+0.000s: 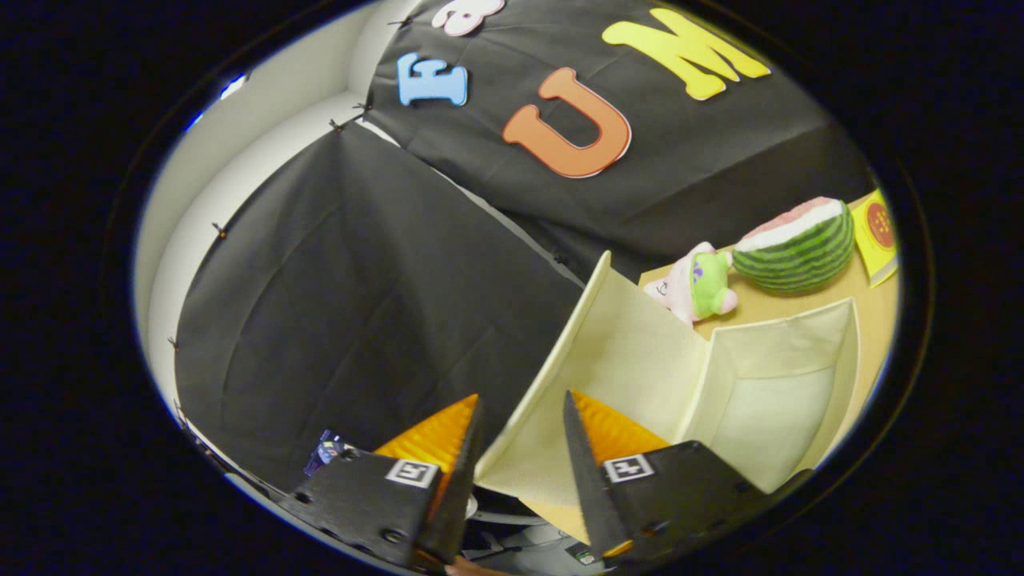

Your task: Open the storage box then place both shoes into the box .Put the left shoe in first, then the right shoe, with the right side of both shoes facing outward in a uniform manner.

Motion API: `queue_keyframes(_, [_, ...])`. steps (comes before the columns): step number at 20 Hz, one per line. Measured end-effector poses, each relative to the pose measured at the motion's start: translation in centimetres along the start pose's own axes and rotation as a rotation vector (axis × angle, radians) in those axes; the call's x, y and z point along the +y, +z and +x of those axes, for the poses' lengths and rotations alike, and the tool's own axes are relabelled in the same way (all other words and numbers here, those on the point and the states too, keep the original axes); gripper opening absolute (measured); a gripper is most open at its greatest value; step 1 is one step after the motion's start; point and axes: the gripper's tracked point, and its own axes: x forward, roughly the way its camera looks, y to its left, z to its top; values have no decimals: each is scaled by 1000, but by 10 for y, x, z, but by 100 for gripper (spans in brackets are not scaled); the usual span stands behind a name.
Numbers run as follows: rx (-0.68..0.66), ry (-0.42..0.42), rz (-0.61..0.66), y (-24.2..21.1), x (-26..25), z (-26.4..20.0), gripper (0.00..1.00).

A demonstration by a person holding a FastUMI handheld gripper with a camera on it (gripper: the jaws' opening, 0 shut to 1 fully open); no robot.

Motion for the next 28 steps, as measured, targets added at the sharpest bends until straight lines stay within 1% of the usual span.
queue_keyframes(2, [26,-53,-36,-14,-5,4,100])
queue_keyframes(5, [48,-75,-25,-22,-9,6,100])
queue_keyframes(8, [54,-130,-40,-24,-28,-4,100])
queue_keyframes(14, [35,-235,-80,-21,-83,-54,100])
queue_keyframes(17, [18,-307,-85,-15,-122,-85,100])
queue_keyframes(20, [15,-409,-75,-13,-168,-117,100])
queue_keyframes(25, [35,-527,-44,-18,-228,-174,100])
queue_keyframes(28, [92,-650,-65,-23,-268,-206,100])
